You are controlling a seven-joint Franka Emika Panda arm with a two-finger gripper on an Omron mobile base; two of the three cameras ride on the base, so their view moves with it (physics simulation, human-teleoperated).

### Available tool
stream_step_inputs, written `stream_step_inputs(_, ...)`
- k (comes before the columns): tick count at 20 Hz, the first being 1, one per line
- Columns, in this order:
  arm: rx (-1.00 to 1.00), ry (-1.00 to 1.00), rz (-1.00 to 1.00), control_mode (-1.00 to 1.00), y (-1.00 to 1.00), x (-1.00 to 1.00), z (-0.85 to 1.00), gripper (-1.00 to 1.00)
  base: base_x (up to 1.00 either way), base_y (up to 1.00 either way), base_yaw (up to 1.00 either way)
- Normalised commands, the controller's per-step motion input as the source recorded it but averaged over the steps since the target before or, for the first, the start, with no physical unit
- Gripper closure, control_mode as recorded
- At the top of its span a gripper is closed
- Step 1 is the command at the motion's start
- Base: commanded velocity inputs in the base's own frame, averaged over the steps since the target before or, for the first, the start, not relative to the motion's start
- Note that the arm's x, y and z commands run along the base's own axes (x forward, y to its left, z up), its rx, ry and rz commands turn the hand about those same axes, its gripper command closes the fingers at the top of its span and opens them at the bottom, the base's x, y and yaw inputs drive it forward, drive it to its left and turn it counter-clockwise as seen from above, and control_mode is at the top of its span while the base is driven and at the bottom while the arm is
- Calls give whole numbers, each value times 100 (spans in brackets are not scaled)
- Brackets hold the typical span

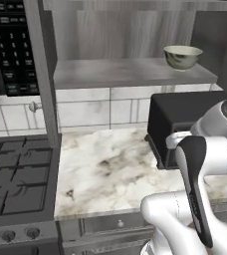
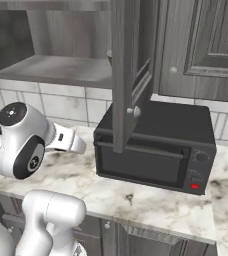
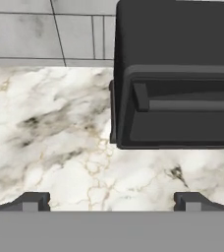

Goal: Take the smaller bowl and place it next to the appetizer plate on the dining counter , and place the larger bowl next to the plate with cooked food.

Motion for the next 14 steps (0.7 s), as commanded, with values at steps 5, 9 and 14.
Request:
stream_step_inputs(5, 0, 0, 0, 100, 0, 0, 0, -100, 100, -20, -10)
stream_step_inputs(9, 0, 0, 0, 100, 0, 0, 0, -100, 100, -14, -12)
stream_step_inputs(14, 0, 0, 0, 100, 0, 0, 0, -100, 93, -2, -15)
